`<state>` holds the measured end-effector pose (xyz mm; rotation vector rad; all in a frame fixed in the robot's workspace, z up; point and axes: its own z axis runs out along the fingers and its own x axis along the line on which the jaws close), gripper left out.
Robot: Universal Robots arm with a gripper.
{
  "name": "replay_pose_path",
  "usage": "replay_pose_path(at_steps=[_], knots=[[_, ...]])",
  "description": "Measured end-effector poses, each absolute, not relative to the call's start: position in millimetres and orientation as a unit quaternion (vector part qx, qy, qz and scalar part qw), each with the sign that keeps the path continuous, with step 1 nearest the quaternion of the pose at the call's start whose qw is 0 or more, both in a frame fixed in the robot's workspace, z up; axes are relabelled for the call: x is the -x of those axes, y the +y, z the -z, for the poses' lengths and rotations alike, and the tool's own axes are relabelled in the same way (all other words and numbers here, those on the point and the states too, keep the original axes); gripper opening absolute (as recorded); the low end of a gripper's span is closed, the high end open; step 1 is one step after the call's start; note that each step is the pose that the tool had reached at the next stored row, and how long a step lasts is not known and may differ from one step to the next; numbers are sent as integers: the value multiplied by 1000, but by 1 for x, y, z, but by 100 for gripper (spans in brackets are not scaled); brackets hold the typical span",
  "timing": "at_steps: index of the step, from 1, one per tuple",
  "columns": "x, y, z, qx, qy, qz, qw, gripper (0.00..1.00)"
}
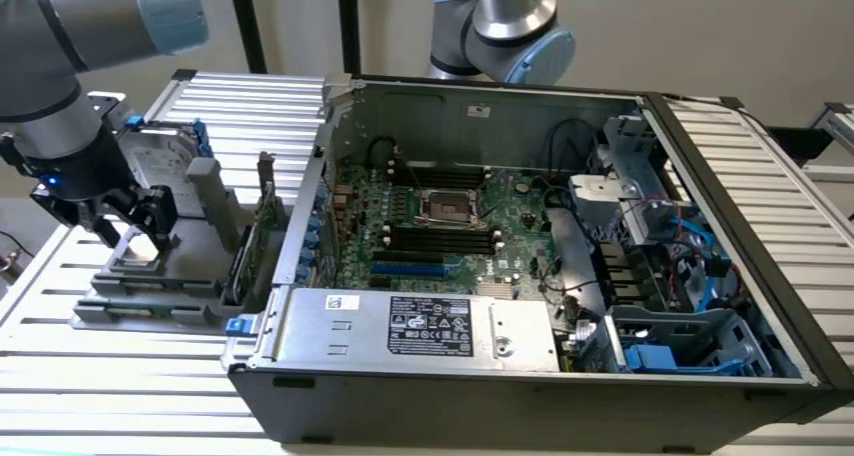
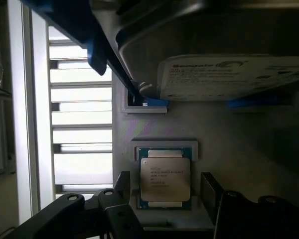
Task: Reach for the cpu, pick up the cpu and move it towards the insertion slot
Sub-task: 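Pick up the cpu and move it towards the insertion slot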
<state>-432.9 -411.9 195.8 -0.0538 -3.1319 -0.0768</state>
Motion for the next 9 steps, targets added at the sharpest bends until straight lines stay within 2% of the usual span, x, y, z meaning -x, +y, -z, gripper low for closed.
replay_pose_path(at_steps=[9], knots=[[432, -412, -193, 10, -1000, 24, 4, 67]])
